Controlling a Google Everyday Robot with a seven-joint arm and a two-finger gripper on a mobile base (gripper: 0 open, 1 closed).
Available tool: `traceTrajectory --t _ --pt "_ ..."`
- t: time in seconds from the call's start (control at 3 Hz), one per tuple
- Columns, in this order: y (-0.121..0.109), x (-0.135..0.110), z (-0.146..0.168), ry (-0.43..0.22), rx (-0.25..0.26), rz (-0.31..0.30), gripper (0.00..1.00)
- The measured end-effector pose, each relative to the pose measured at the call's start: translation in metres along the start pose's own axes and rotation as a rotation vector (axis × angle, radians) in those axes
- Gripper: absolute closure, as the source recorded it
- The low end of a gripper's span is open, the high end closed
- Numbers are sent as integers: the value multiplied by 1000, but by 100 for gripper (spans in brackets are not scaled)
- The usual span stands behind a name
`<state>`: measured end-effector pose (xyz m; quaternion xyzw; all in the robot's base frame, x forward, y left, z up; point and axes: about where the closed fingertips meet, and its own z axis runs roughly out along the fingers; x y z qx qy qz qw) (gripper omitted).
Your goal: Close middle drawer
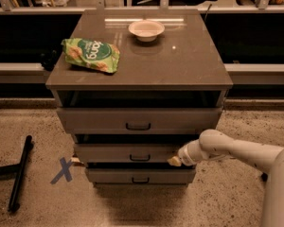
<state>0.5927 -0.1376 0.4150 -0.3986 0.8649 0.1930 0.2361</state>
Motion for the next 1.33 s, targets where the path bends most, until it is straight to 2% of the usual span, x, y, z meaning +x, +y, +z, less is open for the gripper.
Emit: traceTrajectory --t 0.33,0.67,1.0,1.33 --pt "-7 4 -6 -23 19 15 100" --pt "5 28 -41 -44 47 34 100" --pt "20 62 -78 -67 50 60 100" --pt "20 86 -116 -84 18 86 100"
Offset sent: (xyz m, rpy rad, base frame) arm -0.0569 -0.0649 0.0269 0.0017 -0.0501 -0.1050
